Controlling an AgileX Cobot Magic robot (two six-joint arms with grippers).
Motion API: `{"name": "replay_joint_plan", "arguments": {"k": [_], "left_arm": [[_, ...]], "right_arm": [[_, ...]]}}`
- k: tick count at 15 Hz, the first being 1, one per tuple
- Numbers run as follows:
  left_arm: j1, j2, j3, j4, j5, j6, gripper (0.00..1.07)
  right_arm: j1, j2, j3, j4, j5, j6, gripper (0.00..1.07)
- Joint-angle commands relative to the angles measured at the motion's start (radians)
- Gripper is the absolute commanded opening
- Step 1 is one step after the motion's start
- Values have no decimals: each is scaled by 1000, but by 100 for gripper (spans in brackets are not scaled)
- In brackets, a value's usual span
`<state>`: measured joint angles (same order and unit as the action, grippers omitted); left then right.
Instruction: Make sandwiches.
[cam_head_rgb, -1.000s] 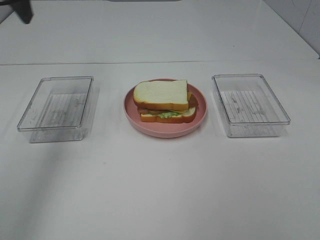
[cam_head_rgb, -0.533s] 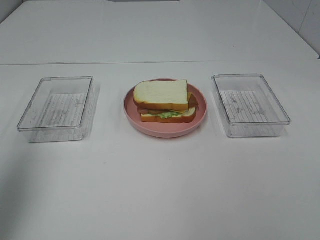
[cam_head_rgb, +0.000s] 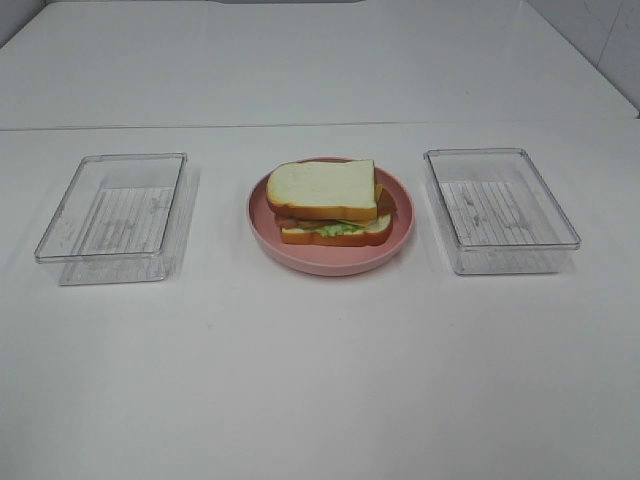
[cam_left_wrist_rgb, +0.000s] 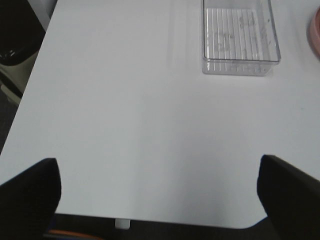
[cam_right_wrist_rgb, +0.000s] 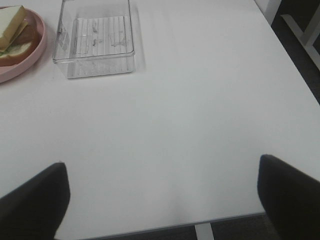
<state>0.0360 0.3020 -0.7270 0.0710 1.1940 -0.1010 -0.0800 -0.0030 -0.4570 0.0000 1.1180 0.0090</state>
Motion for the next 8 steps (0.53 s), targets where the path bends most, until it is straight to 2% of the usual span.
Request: {"name": "replay_joint_plan", "arguments": {"k": [1,2,4,6,8], "left_arm": [[3,-181,65,-19,-68,22,102],[3,-212,76,-24,-80,30,102],[3,-333,109,-95,-136,101,102],[4,-313,160,-175,-162,134,102],[4,-313,194,-189,-132,148,102]], "right_arm": [[-6,-31,-5,0,-3,-9,99],[-6,-31,-5,0,-3,-9,99],[-6,-31,-5,0,-3,-9,99],[-6,-28,-5,0,-3,-9,99],[-6,-28,-5,0,-3,-9,99]]}}
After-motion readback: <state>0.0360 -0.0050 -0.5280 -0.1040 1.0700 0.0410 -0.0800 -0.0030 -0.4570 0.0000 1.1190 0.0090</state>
